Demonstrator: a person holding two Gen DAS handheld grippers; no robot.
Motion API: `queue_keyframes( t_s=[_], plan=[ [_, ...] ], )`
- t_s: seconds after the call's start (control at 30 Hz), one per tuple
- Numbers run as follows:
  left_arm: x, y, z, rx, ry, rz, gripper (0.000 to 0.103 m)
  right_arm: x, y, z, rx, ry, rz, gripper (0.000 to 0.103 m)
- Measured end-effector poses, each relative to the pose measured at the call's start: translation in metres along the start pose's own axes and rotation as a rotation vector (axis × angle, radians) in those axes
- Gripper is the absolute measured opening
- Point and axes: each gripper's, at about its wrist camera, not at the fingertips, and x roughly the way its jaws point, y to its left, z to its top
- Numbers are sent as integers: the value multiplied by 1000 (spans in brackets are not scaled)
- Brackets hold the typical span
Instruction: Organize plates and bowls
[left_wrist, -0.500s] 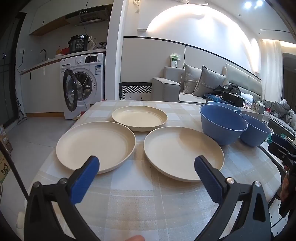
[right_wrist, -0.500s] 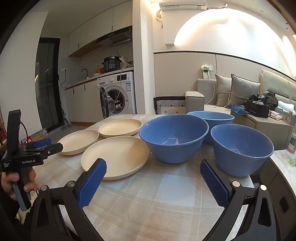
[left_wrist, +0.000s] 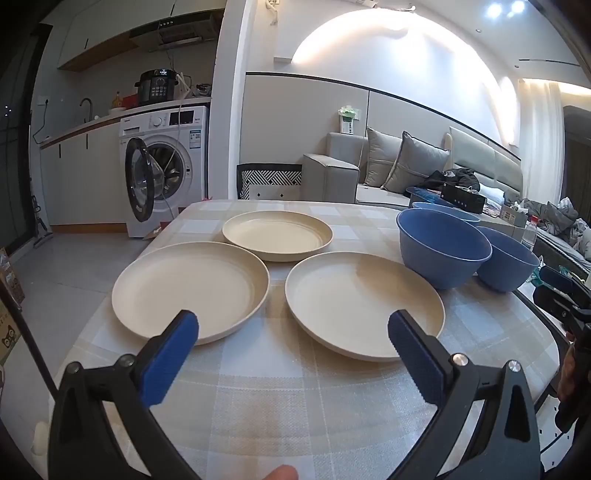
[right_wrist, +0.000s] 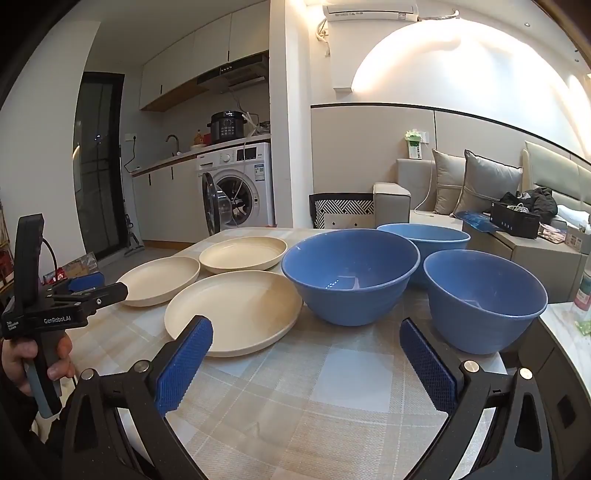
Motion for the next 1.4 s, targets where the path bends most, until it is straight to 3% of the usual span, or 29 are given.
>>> queue_keyframes(
  t_s=[1.4],
  plan=[
    [-5, 0, -1, -2, -4, 4, 103, 2, 11, 2, -20, 0, -3, 103]
  ],
)
